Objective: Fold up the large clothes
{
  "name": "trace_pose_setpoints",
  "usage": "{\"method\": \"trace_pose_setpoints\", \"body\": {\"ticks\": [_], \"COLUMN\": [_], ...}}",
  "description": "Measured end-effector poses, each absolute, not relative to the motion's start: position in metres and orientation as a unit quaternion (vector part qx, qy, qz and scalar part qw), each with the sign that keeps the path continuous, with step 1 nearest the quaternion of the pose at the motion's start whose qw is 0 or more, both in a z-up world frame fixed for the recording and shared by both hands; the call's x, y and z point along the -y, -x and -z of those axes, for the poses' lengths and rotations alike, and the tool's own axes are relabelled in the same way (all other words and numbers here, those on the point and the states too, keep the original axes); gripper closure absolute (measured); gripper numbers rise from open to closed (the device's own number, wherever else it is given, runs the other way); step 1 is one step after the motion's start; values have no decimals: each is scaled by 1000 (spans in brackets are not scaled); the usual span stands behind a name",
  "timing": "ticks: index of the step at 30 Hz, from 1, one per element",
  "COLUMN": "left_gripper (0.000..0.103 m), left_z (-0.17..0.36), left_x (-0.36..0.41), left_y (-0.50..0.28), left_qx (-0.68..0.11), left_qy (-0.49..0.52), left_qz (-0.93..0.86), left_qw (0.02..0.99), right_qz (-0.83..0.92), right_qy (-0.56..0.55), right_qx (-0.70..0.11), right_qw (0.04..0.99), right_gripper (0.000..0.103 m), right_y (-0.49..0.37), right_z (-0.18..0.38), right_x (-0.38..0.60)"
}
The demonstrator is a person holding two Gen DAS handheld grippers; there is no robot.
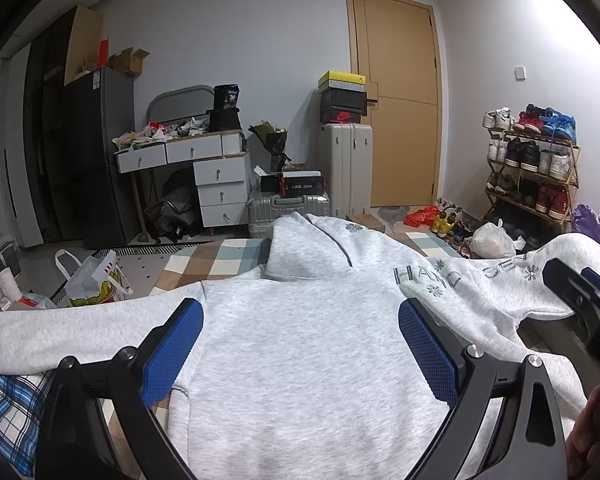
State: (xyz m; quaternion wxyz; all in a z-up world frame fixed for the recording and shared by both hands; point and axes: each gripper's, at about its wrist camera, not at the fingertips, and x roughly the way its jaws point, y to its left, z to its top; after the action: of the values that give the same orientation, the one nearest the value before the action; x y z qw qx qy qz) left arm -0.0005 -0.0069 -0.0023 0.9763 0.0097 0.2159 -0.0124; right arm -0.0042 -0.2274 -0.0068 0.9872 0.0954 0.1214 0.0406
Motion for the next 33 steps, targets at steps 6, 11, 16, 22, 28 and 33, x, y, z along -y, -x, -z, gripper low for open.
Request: {"method": "trace_pose_setpoints", "body": {"ticks": [6, 11, 16, 22, 28, 33], "left_gripper": [7, 7, 7, 7, 7, 7], "left_z": [10, 10, 13, 18, 21, 21], "left_x": [19, 25, 31, 37, 42, 43], "left_y": [1, 6, 3, 1, 2, 1], "left_qx": [-236, -233, -241, -251, -257, -258], "left_qy": [-38, -55, -66, -72, -87, -94], "left_qz": [37, 49, 53, 53, 50, 47], "left_qw": [970, 970, 967, 964, 961, 960], "right_qz": [-24, 63, 149, 144, 165, 197], "right_qy": [-179, -237, -313, -469, -472, -422], "right_qx": [-161, -190, -202, -235, -266, -276], "right_qw": [970, 951, 916, 839, 824, 841], "right_gripper": [0, 0, 0, 0, 33, 80], "right_y": [-2, 14, 46, 62, 45, 24], "right_z": [5, -3, -12, 21, 39, 22], "right_x": [294, 413, 529, 623, 644, 648]}}
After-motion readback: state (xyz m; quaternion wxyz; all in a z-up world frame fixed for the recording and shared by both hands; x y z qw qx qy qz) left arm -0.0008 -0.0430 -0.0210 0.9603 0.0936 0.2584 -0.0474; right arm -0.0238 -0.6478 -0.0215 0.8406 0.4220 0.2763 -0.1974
